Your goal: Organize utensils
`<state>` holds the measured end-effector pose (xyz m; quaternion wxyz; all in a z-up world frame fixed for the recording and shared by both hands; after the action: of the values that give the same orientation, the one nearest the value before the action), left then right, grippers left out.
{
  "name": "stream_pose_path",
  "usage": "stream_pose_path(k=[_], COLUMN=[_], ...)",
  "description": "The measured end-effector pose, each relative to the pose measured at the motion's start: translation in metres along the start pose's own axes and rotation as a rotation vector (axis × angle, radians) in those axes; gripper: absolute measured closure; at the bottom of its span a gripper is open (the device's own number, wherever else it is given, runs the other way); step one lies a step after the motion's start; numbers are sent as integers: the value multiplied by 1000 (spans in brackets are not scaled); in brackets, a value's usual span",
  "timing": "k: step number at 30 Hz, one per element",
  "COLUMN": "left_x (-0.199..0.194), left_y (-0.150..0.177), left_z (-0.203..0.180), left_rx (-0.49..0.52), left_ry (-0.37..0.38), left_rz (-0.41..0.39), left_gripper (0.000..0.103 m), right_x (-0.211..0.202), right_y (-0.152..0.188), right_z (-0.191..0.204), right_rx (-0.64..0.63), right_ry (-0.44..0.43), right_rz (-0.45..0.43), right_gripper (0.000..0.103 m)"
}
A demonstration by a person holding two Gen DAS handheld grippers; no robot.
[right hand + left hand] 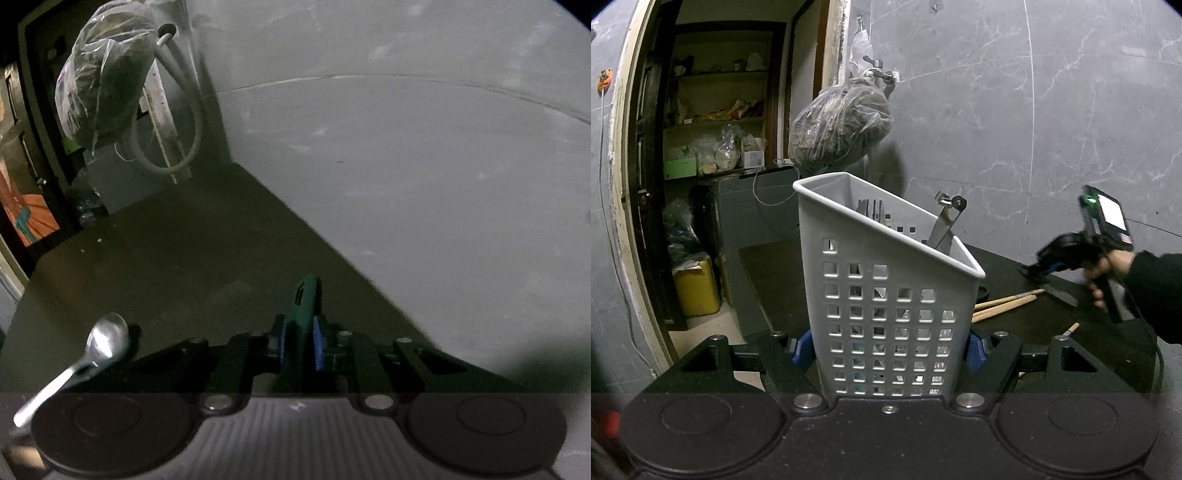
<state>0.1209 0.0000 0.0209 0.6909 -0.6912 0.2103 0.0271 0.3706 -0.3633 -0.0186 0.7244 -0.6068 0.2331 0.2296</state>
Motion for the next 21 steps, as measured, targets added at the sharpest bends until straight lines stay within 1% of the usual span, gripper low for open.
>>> stream_pose_path(k=[9,17,21], left_x=[1,2,3], left_y=[-1,-4,-6], left_z=[-3,-15,-19], left_rx=[3,3,-1], left_ry=[-11,-51,-68], left_rz=[5,18,24], left_gripper=[27,27,27], right_x=[-55,-100,-117], right_y=[42,86,107], right_z=[-46,-65,-63], right_rx=[-5,120,202], right_ry=[41,-24,-47], right_rz=[-37,-81,-119], right_gripper=[86,86,86])
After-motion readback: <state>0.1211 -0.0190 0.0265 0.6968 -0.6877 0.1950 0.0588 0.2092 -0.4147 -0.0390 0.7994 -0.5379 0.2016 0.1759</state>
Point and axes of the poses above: each gripper's, at about its wrist camera, not at the fingertips, and x roughly the way its jaws point, z to its left, y to its underside, the point moved 1 cm from there along x, roughly the way its jaws point, and after that the axes turned 3 degrees about y, right-handed, at the moved point
